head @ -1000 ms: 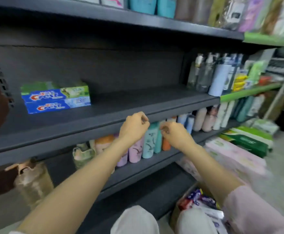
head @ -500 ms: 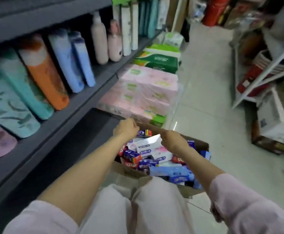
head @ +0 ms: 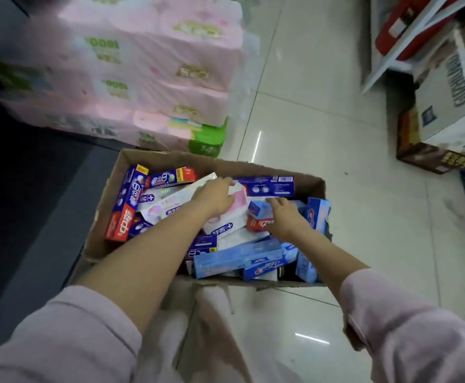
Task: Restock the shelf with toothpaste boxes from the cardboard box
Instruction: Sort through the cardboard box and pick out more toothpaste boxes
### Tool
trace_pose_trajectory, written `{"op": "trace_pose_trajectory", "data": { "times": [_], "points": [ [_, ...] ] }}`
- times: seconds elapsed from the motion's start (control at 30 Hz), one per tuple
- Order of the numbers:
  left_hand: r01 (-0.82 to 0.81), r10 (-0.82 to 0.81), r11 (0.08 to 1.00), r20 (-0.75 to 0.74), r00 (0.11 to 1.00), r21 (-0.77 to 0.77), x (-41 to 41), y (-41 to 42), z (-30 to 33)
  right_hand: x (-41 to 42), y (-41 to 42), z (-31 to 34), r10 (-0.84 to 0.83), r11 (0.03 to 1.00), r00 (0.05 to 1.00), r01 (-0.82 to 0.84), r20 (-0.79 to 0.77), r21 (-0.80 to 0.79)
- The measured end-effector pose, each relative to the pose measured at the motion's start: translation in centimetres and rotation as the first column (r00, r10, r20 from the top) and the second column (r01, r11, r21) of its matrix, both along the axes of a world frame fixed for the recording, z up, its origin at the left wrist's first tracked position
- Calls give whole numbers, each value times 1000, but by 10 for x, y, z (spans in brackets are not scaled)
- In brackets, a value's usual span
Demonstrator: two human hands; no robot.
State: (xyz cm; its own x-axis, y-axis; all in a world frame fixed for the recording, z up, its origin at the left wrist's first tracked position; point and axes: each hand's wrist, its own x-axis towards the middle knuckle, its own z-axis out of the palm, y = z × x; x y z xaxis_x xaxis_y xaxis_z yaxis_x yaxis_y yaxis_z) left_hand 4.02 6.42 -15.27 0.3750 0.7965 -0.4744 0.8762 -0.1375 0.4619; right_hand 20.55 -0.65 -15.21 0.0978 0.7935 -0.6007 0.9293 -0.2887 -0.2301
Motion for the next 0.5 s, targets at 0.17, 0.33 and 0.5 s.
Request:
{"op": "trace_pose_trajectory", "data": {
  "times": [0.17, 0.33, 0.5],
  "points": [
    [146, -146, 989, -44, 988, -16, 41, 18, -38, 20, 20, -41, 79, 997, 997, -79, -12, -25],
    [275, -256, 958, -192, 948, 83, 64, 34, -56, 30, 22, -61, 6, 1000, 998, -5, 62, -3],
    [307, -282, 949, -233, 931, 77, 78, 44, -66, 32, 23, -64, 1, 992, 1000, 1, -14, 125]
  ]
}}
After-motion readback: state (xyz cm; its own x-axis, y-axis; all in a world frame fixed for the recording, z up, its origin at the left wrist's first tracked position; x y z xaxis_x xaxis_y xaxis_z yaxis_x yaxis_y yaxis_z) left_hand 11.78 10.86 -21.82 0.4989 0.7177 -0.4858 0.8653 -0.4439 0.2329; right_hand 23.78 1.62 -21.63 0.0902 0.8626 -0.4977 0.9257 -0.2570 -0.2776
